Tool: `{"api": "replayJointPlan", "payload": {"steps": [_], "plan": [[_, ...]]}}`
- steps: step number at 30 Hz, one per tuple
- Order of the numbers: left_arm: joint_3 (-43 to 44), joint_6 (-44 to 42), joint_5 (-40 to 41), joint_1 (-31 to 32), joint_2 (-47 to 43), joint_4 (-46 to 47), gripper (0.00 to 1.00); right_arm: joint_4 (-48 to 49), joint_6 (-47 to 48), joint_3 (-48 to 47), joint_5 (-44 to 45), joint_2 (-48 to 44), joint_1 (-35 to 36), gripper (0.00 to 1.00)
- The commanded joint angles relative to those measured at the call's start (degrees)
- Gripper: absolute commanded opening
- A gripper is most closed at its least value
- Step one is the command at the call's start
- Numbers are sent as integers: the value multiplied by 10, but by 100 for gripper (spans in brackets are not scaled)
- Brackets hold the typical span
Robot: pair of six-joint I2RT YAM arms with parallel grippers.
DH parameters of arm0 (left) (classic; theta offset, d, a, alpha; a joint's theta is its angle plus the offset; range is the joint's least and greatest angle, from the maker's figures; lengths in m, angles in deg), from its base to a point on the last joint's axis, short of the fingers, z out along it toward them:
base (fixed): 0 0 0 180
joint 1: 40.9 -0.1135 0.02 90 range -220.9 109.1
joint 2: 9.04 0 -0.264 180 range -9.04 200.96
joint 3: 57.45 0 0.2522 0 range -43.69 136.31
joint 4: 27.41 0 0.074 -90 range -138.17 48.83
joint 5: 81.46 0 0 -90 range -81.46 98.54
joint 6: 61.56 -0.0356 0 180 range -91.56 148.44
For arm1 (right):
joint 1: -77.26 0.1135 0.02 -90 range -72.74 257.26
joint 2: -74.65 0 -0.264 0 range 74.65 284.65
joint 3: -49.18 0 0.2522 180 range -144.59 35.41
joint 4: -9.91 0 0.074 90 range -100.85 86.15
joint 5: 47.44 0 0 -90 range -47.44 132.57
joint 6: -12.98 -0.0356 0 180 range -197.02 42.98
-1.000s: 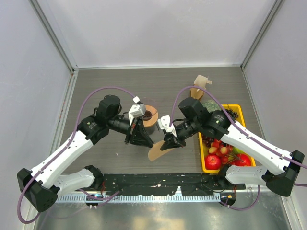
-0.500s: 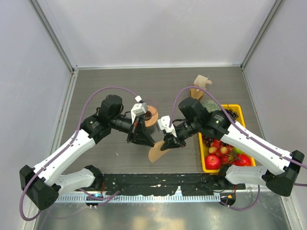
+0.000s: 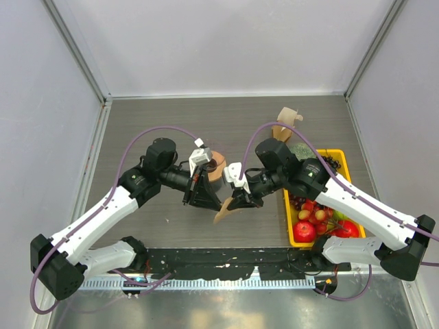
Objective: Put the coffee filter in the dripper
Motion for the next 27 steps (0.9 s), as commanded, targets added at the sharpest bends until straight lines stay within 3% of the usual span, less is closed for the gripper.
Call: {"api": "replayJointPlan", "payload": {"steps": [1,18,21,27], "plan": [[0,16,-13,2,-5,38,0,33,-10,-13,22,-4,3,5],[17,11,27,-11,-8,15,0,28,-5,0,21,-20,3,5],[24,7,31,-20,-13,4,28,28,-6,7,25,-24,3,5],[27,-18,39,-23,-26,-21,43,27,-8,13,33,-31,0,5]]}}
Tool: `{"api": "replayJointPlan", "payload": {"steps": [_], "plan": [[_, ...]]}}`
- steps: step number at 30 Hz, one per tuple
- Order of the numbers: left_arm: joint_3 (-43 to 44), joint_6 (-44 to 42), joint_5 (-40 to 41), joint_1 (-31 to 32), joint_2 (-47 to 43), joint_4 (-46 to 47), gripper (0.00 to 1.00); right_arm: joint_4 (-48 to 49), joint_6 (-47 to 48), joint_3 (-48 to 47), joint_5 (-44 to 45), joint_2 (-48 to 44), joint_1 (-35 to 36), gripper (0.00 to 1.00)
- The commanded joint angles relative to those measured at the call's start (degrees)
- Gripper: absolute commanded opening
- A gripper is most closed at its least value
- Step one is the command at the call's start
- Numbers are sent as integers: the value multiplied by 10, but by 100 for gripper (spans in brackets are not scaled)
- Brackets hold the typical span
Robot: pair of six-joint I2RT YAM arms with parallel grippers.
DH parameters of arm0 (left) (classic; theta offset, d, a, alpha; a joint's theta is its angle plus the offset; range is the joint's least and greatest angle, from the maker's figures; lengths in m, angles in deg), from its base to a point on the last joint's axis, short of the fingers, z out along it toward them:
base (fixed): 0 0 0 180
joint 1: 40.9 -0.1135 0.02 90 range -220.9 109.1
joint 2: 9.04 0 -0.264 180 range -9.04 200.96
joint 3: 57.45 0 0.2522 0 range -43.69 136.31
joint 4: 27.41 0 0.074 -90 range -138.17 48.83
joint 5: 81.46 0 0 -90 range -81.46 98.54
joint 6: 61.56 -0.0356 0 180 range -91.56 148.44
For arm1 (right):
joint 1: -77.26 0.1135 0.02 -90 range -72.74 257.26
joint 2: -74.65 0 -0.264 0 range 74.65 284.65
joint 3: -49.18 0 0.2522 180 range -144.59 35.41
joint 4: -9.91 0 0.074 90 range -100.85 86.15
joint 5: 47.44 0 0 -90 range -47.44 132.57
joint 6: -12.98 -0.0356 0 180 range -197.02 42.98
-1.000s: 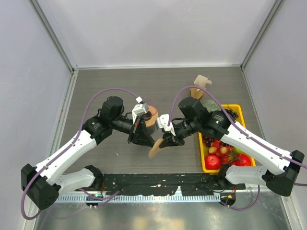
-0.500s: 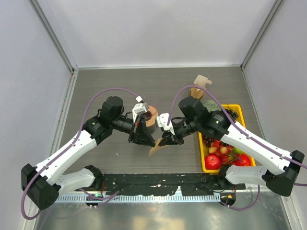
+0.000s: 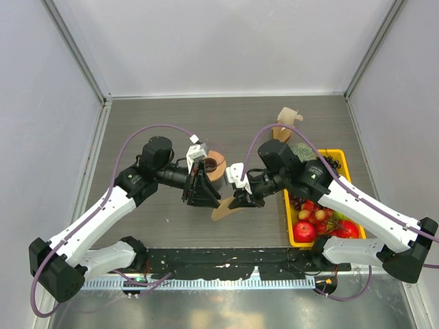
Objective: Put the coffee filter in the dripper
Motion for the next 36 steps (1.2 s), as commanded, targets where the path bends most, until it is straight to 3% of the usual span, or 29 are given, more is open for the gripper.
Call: {"api": "replayJointPlan", "payload": {"steps": [1,17,23,36], "plan": [[21,-20,7,-3,-23,-10,44,19,-6,5,8,-18,1,5],[13,-36,35,-1,-28,-10,41,28,-26,-10,-34,-3,-6,5],[15,-44,27,-3,-34,-17,57,33,-44,-5,-43,2,-14,5],[26,-79,72,-2,-36,-46,61,60,-85,8,-98,-6,-43,5]]}}
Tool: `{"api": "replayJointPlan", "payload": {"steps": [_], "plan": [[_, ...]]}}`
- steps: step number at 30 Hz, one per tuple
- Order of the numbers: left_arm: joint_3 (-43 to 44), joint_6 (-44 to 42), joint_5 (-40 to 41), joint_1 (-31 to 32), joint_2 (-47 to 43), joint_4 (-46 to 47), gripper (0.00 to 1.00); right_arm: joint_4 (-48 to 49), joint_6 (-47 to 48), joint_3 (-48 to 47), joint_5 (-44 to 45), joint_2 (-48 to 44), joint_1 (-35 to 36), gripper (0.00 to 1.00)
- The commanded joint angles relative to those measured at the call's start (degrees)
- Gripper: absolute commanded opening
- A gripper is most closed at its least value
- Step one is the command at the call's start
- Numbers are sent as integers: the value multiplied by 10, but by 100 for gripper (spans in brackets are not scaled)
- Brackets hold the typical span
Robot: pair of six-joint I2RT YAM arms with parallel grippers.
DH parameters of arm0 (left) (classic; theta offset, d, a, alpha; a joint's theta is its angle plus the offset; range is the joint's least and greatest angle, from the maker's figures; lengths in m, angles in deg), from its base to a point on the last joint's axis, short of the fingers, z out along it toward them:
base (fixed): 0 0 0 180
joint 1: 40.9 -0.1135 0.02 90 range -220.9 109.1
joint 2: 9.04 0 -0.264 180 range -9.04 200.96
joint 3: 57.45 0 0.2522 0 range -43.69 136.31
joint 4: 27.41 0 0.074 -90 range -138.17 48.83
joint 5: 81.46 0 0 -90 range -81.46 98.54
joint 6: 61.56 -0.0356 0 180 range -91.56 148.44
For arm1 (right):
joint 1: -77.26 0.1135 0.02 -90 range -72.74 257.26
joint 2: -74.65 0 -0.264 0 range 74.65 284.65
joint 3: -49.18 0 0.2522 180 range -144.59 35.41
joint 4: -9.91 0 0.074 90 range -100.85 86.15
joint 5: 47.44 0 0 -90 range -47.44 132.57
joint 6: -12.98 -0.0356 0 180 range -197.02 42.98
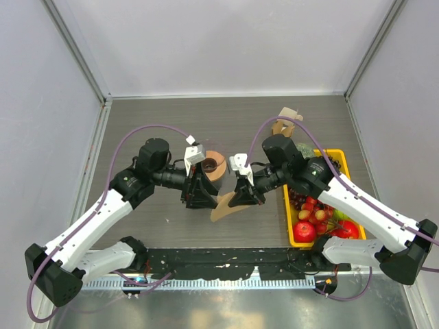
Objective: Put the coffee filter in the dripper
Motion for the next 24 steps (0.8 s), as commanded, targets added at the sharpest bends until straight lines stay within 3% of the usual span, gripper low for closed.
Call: {"api": "replayJointPlan", "payload": {"steps": [1,24], "plan": [[20,-24,15,-1,-12,-8,61,31,-18,1,-33,-8,-7,5],[28,11,16,-12,-11,17,65,52,-39,18,-56,-17,-28,5]]}}
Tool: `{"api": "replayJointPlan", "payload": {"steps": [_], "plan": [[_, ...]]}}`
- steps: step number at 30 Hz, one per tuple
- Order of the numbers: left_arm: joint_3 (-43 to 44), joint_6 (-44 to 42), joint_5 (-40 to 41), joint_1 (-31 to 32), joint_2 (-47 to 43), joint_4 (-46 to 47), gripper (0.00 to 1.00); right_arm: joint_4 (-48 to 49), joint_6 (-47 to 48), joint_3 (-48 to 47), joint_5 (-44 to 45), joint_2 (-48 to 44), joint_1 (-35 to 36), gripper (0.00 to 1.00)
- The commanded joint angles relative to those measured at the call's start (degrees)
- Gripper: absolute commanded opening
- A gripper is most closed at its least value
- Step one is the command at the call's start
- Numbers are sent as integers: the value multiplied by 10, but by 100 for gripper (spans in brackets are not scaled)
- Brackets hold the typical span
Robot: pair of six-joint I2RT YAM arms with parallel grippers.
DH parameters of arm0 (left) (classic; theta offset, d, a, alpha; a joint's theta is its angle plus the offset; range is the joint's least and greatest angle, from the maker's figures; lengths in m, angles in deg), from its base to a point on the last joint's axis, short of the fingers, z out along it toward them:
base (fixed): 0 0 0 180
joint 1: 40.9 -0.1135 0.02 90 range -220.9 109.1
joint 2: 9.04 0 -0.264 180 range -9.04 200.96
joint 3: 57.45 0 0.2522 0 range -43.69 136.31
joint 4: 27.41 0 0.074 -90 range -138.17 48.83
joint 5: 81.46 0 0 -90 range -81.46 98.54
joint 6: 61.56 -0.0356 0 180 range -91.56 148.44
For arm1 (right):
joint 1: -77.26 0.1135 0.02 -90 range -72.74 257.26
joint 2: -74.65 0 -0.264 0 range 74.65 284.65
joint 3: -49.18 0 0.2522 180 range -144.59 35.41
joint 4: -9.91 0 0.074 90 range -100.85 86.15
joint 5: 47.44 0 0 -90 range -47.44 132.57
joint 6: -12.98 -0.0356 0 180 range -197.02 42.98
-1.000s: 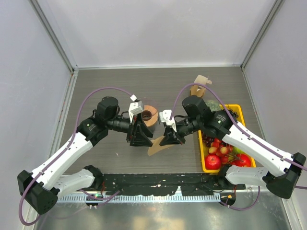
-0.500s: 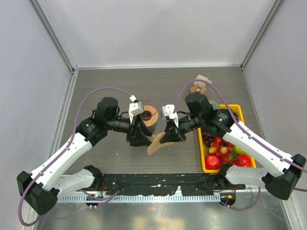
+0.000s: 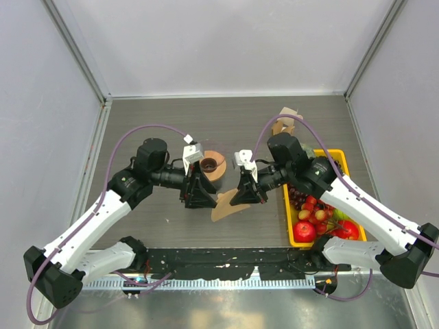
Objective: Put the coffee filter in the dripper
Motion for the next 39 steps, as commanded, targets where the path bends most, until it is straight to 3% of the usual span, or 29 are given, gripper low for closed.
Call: {"api": "replayJointPlan", "payload": {"steps": [1,11,18,19,26,30,35,39], "plan": [[29,13,0,-3,-2,34,64,30,-12,2,-20,-3,-1,5],[23,48,-22,-3,11,71,47,41,-24,-4,-29,8,0,5],[15,77,-63,-3,15,100,1,35,-15,2,-25,-1,0,5],[13,81,-69,-4,16,103,0,29,-14,3,-21,-2,0,5],[6,91,-73,-11,7,110,0,12,5,3,-10,-8,-1,5],[6,95,-71,-12,6,110,0,9,9,2,-6,-9,0,12],[2,84,-81,-12,6,111,0,8,15,3,-6,-12,0,5],[1,82,-77,-11,4,112,19,9,13,2,-8,-7,0,5]]}}
